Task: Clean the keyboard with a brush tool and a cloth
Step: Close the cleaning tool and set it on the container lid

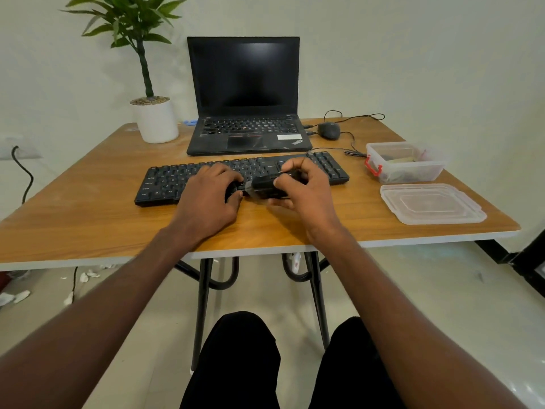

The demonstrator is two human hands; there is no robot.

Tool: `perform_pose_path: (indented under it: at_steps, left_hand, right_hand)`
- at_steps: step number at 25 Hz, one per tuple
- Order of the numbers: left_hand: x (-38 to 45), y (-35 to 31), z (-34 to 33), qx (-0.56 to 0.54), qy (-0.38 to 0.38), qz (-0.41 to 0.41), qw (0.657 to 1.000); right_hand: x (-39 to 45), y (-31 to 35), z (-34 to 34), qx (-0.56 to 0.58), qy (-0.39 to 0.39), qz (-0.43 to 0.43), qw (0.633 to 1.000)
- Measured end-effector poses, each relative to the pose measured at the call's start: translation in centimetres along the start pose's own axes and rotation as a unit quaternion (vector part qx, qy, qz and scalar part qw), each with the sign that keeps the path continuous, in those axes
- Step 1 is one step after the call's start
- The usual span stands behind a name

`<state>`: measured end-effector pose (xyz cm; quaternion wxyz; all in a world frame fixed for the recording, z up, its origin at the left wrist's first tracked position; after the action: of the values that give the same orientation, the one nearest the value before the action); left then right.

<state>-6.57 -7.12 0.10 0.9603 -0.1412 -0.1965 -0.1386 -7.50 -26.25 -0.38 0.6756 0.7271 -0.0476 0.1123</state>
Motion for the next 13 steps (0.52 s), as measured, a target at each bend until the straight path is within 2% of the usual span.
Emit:
perform_pose_path:
  at_steps: [3, 8, 13]
  left_hand:
    - [0.0, 0.1, 0.3, -0.016, -0.017, 0.001, 1.000]
    - [1.1, -3.0, 0.3, -0.047, -0.052, -0.018, 0.997]
    - [2.7, -7.2, -3.5, 0.012, 0.017, -0.041, 0.999]
  right_hand:
    - [0.5, -0.6, 4.1, 0.171, -0.095, -0.032, 0.980]
    - [0.6, -0.6, 9.9, 0.101, -0.195, -0.002, 0.976]
    - [0.8, -1.4, 10.6, 0.109, -0.213, -0.004, 0.971]
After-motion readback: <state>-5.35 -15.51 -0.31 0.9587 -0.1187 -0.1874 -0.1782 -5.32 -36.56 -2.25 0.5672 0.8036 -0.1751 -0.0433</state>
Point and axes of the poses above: each hand's wrist, its own x-axis towards the middle knuckle, its own z-axis out of the back of the hand, y = z × x, the point moved 9 cm from there along x, towards the middle knuckle, and after that the axes turned 5 degrees about y, right-handed, at the moved point
